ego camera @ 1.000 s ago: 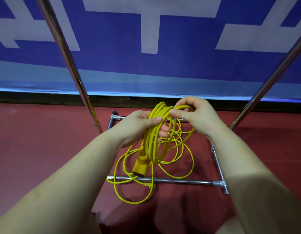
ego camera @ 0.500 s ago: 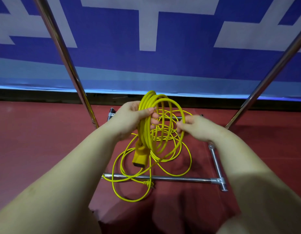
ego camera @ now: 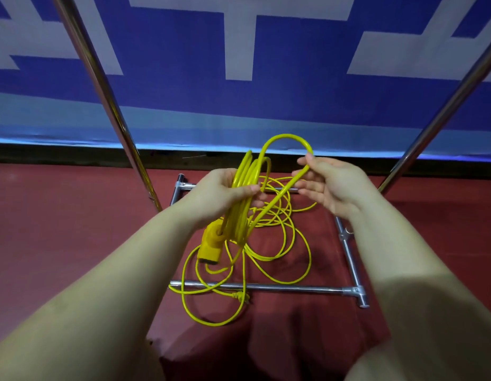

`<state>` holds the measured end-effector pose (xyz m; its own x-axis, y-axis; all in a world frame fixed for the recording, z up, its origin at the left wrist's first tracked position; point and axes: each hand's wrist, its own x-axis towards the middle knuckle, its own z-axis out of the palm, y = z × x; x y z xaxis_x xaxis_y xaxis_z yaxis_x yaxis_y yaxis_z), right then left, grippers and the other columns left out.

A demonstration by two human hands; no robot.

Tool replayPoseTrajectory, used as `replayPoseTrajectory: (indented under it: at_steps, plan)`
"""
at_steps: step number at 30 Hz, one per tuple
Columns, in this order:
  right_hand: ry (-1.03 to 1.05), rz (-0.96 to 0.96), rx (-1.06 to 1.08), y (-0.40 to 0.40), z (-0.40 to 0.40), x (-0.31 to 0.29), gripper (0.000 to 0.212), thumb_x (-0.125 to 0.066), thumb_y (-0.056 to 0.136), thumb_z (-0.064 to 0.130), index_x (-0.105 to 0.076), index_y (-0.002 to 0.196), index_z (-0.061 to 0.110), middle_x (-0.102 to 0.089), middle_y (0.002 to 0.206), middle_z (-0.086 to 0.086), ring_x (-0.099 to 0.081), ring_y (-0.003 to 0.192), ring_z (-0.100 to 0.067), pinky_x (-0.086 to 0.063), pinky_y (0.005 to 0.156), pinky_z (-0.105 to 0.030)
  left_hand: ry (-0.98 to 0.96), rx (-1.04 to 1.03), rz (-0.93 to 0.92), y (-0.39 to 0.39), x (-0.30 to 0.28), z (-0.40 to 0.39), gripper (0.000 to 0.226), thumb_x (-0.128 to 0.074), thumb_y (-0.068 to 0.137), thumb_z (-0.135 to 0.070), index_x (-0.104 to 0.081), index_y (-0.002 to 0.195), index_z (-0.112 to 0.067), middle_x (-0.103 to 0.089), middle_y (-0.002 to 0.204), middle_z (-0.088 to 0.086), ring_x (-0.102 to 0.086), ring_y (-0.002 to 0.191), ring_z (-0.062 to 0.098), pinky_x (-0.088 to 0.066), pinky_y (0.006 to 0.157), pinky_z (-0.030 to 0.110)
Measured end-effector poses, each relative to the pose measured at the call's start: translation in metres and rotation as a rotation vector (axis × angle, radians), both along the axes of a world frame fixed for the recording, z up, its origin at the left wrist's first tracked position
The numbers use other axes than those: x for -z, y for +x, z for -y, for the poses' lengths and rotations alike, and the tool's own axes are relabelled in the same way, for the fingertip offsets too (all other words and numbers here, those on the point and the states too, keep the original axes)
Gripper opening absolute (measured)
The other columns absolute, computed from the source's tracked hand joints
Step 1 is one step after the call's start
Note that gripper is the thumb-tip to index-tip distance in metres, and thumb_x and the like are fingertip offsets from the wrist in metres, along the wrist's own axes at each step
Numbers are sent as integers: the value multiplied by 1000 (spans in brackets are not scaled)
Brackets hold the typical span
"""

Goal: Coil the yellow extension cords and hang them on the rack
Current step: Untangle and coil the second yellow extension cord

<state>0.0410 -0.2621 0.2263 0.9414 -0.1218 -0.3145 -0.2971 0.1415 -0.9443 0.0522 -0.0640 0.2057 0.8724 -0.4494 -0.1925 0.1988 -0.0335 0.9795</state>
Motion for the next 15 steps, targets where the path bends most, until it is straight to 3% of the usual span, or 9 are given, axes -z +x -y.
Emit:
replayPoseTrajectory:
  at_steps: [6, 15]
  plan:
    - [-15, 24, 119, 3, -5, 5, 14, -54, 94, 22, -57, 84, 13, -66, 52, 1, -62, 43, -8, -51, 45, -17, -70, 97, -51, -10, 3, 15, 9, -55, 90, -1, -60, 89, -8, -72, 78, 5, -69, 67, 13, -58, 63, 27]
    - [11, 26, 150, 6, -2, 1, 18, -55, 94, 27, -56, 82, 13, -65, 49, 4, -61, 42, -5, -50, 44, -15, 45, -65, 84, -3, 10, 19, 6, -59, 90, -6, -62, 87, -9, -71, 78, 4, -68, 68, 12, -59, 61, 27]
